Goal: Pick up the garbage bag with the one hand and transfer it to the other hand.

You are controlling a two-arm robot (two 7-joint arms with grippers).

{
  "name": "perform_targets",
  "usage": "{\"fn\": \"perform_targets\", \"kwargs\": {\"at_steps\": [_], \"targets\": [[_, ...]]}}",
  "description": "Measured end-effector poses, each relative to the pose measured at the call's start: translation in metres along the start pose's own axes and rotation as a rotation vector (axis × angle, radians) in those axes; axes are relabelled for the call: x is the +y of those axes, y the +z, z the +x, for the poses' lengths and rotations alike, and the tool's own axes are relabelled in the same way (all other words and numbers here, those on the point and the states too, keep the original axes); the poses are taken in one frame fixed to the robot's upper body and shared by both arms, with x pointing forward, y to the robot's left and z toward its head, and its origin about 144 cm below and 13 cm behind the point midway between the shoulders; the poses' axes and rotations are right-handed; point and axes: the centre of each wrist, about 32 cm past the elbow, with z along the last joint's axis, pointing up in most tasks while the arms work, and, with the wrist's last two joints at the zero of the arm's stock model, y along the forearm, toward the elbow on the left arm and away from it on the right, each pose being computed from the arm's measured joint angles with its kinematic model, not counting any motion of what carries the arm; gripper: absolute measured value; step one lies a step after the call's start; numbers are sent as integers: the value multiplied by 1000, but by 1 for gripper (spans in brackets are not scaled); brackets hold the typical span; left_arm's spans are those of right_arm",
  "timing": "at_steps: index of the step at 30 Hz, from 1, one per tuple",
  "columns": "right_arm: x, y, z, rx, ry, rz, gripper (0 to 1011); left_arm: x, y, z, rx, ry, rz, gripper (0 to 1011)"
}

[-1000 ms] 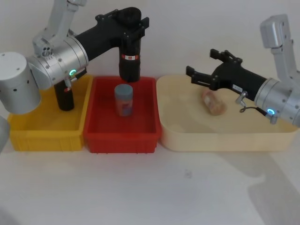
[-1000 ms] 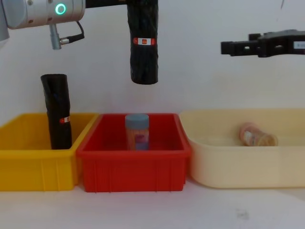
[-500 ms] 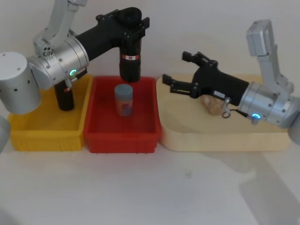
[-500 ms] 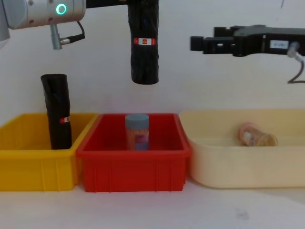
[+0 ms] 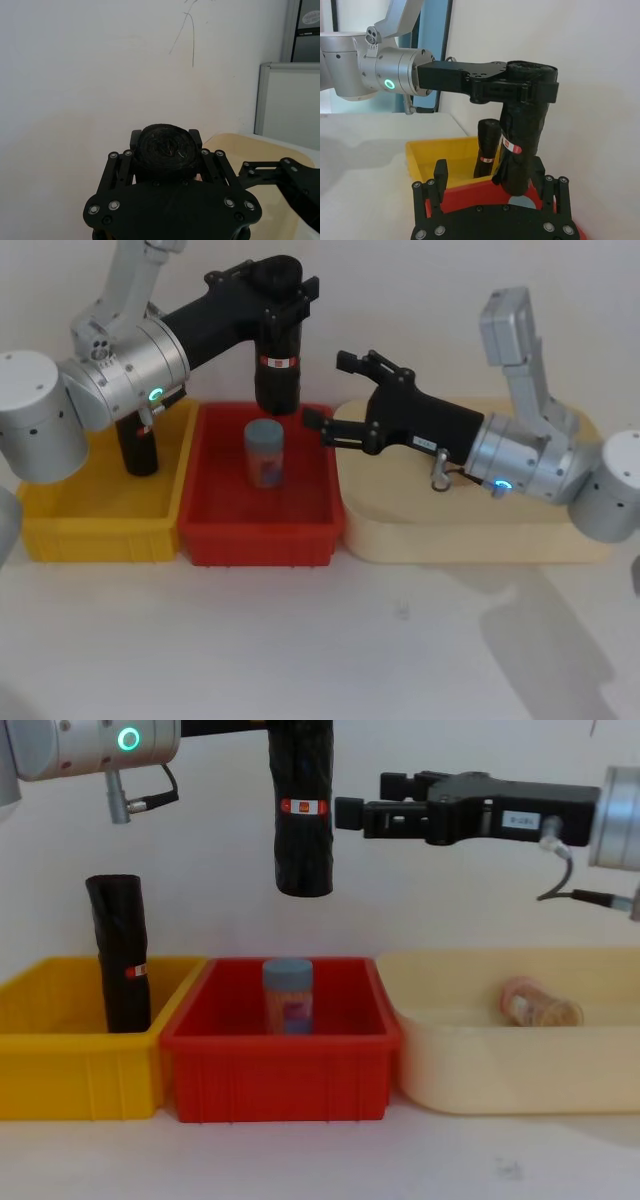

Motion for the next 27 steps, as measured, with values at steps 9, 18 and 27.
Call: {"fn": "perform_targets", "kwargs": {"at_steps": [9, 18, 27], "targets": [[15, -4, 3, -3, -29, -9, 1000, 0, 0, 0, 0, 0, 0, 531], [27, -5, 7, 4, -84, -42, 1000, 0, 0, 0, 0, 0, 0, 532], [40, -2, 8, -4, -100, -61, 1000, 0, 0, 0, 0, 0, 0, 532]]}}
